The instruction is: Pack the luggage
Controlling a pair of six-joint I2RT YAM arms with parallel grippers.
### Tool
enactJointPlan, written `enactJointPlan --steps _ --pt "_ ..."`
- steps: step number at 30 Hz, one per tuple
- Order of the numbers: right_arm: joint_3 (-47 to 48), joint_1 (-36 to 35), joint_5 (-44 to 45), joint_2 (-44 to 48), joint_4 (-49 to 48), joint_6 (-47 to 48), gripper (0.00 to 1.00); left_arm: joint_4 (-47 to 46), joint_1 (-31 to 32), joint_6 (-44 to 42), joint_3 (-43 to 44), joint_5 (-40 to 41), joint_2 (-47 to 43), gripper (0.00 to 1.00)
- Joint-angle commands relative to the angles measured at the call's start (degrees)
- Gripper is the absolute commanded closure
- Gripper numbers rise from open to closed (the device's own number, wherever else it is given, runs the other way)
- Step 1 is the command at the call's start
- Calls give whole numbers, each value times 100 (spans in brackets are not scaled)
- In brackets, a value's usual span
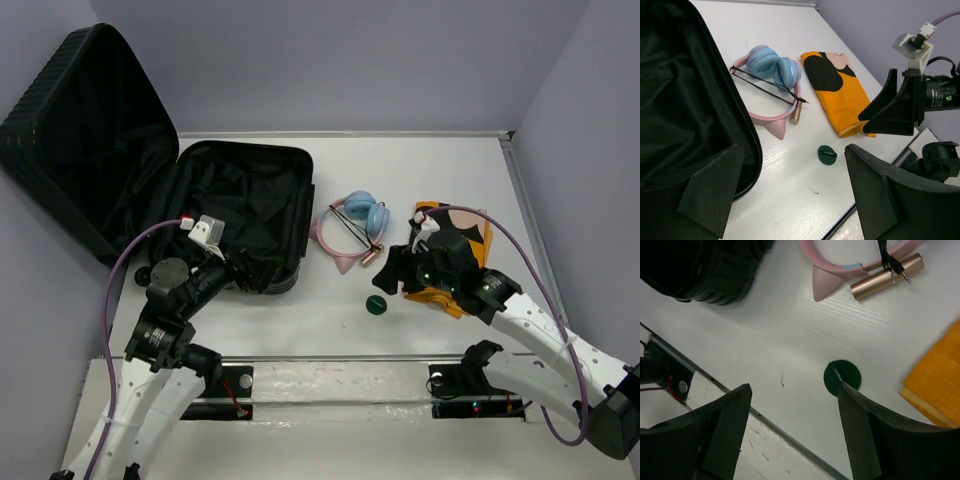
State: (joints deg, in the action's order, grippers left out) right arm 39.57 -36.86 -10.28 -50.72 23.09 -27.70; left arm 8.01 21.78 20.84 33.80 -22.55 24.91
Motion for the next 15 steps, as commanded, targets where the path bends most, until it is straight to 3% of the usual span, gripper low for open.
enactJointPlan --steps 1,7,15 --pt "-318 -84 545 229 415 -200 25 -195 11 -54 4 -154 -170 6" --pt "-582 -347 756 54 337 -455 29 -238 19 -36 -31 -277 -56 6" --pt "-293 -1156 1810 -1543 82 -604 34 -274 19 -27 -58 -303 -196 5"
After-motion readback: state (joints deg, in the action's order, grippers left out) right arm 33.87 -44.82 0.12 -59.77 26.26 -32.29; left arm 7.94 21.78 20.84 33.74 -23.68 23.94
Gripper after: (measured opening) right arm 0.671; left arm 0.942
